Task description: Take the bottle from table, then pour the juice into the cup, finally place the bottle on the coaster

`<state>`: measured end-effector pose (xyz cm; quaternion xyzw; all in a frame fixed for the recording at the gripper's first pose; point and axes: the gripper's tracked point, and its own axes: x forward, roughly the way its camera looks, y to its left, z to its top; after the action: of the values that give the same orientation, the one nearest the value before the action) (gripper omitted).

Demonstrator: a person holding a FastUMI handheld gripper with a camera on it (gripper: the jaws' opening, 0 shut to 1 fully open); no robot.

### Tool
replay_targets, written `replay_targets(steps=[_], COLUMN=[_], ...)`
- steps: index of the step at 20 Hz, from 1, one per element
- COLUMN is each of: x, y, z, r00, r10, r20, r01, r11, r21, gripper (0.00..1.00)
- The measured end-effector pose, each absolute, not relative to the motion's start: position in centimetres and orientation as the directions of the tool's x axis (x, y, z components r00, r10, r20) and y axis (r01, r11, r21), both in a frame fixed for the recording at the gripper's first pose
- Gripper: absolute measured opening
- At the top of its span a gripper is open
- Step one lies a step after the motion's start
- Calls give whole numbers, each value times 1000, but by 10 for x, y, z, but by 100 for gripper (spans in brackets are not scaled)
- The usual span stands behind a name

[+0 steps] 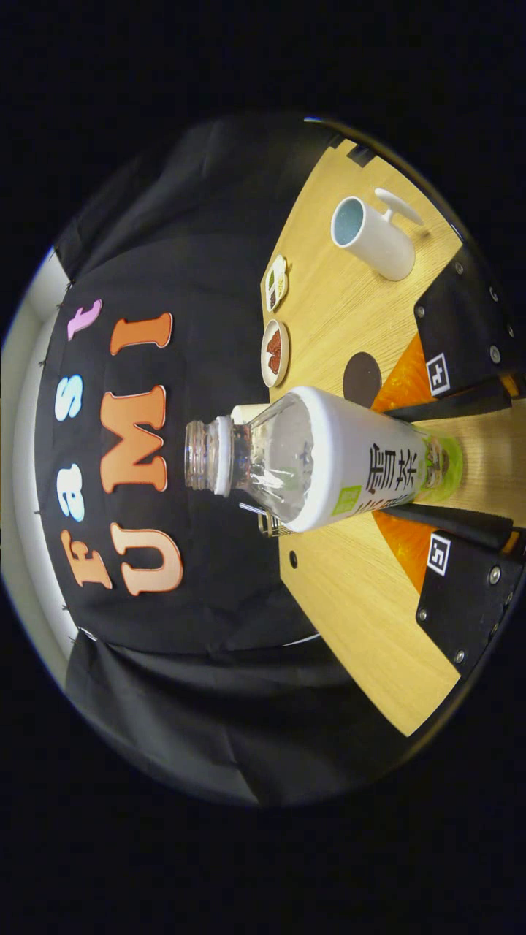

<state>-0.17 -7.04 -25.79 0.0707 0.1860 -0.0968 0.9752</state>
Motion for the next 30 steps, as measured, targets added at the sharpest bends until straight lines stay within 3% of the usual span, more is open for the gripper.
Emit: replay_targets(steps=[9, 16, 30], x=[8, 24, 31], y=[-117, -141, -169], z=[-223, -219, -224], r00=[926, 940, 943], r10=[-188, -169, -185], r20=[-328, -295, -277], r01=[313, 330, 323], r11=[868, 668, 298], r21=[385, 667, 899], gripper=[54, 54, 53])
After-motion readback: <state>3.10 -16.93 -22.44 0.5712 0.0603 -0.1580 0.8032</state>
